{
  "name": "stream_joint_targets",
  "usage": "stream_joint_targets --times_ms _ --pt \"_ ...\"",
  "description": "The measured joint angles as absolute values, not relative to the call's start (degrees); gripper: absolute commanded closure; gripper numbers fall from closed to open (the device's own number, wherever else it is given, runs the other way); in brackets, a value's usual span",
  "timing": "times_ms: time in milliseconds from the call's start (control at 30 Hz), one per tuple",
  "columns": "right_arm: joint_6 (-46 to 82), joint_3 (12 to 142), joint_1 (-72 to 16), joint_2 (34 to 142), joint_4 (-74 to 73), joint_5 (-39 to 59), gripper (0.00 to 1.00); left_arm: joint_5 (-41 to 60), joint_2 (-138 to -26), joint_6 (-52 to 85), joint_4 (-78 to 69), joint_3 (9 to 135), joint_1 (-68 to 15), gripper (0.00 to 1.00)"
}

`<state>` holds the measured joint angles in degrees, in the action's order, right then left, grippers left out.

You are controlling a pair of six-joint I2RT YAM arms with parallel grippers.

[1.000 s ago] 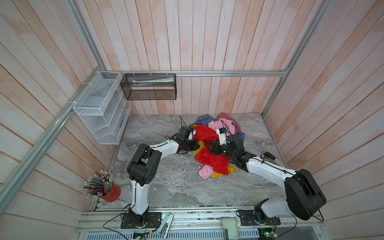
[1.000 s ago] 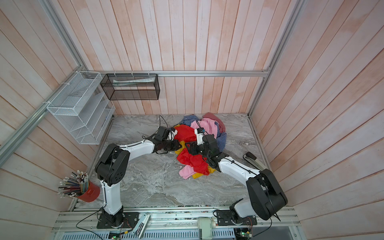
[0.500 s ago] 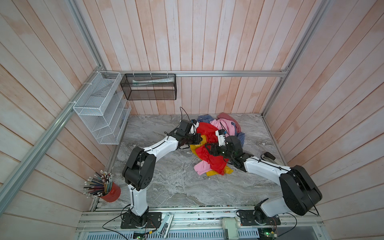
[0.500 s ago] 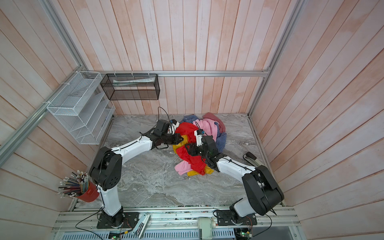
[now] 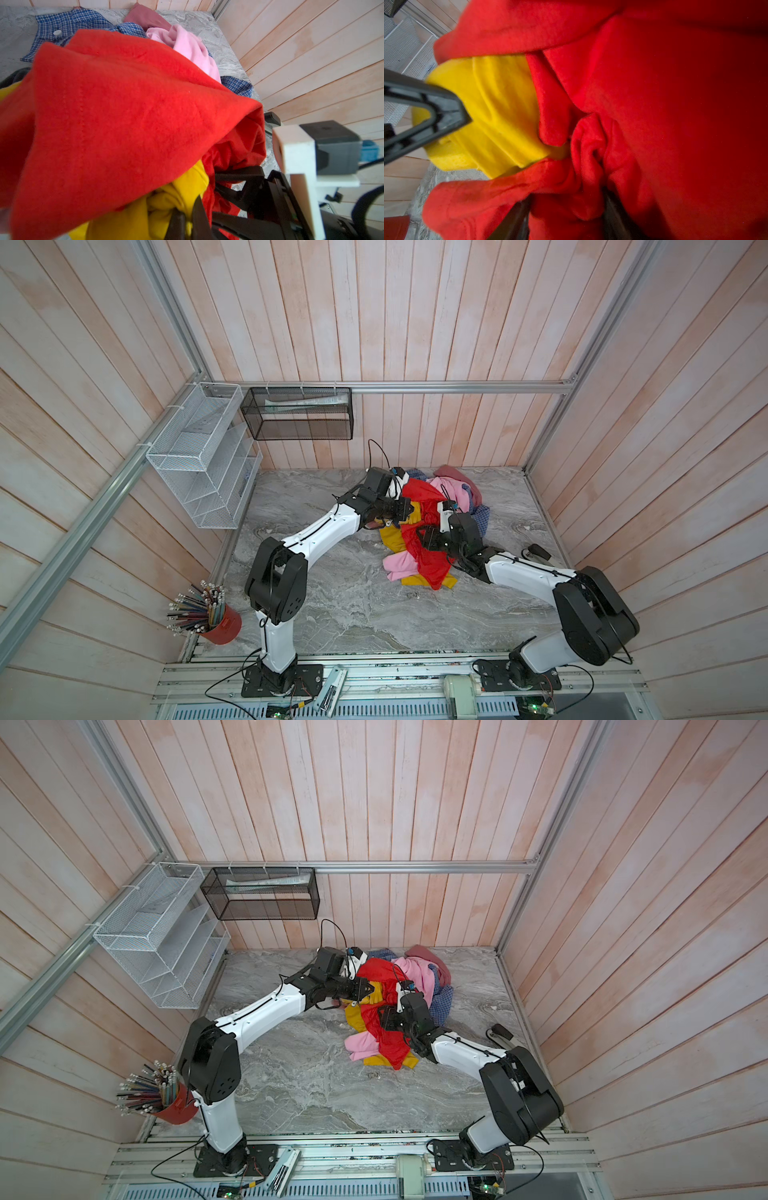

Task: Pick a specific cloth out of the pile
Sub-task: 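Grasp the yellow cloth with the left gripper while the right pins the red cloth, then lift the yellow cloth up and out of the pile with the left gripper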

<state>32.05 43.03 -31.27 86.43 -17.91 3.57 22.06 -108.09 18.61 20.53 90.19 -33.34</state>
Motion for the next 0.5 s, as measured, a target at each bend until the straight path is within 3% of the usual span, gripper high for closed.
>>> stream_joint_targets --times_ms 300,500 --pt "35.22 40.99 -31.09 83.81 -18.52 -0.69 0.5 22.06 -106.74 16.93 25.39 97.62 -33.41 1.0" --pt "37.04 39.97 -30.06 83.05 -18.61 -2.61 0.5 22.81 -106.02 16.14 27.33 101.93 -33.41 0.95"
